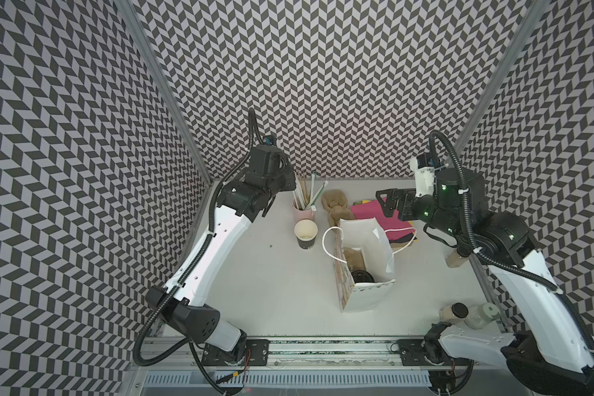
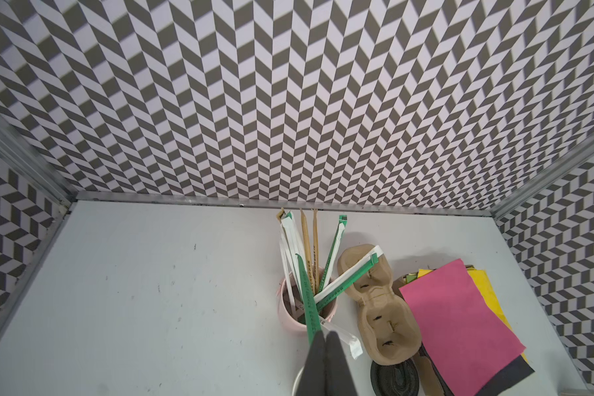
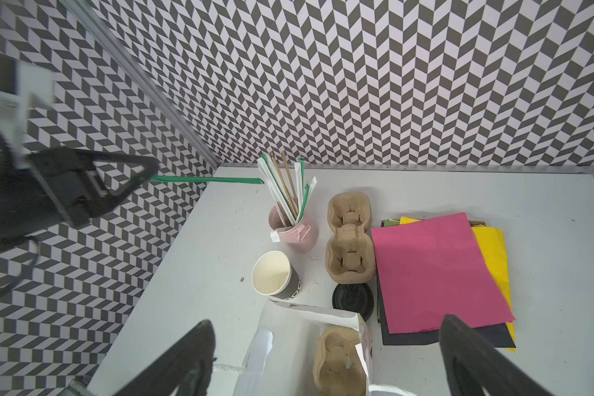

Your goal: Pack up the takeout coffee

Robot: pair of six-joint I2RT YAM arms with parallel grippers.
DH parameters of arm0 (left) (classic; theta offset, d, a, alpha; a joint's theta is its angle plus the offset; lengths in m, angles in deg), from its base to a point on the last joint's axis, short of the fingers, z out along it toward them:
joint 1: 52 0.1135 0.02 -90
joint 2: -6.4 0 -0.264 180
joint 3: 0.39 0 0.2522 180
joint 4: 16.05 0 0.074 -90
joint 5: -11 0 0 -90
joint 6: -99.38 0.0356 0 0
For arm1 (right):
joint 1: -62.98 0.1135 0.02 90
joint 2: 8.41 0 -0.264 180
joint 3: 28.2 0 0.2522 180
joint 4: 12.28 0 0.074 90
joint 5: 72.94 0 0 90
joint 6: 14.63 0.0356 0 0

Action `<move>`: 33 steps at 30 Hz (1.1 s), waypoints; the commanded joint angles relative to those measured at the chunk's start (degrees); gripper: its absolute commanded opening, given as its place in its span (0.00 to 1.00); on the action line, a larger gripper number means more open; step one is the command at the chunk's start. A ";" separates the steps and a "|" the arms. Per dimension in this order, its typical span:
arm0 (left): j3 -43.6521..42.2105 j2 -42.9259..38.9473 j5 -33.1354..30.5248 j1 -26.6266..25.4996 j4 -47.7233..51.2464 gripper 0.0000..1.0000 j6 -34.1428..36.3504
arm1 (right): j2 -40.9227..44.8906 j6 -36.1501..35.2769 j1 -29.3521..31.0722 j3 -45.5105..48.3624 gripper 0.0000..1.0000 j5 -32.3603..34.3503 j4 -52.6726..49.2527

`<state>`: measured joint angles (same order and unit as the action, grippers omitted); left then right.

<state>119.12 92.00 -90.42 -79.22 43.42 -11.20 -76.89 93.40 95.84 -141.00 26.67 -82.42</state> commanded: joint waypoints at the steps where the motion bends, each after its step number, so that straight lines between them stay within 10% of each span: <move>1: 5.59 -3.51 -0.19 -3.03 6.60 0.00 1.19 | 1.43 0.26 -0.69 0.25 0.99 3.39 3.90; 20: 22.30 -5.52 -14.42 -39.65 22.43 0.00 -4.86 | 0.71 6.23 -14.84 7.21 0.99 0.51 9.57; 33: 9.15 -6.62 -13.95 -44.72 18.70 0.00 -6.78 | -0.56 9.13 -21.50 12.33 0.99 -6.43 12.86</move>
<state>129.88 85.77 -104.10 -123.11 63.33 -17.23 -77.44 101.37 75.10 -129.29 22.54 -73.48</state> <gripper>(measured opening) 0.048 0.993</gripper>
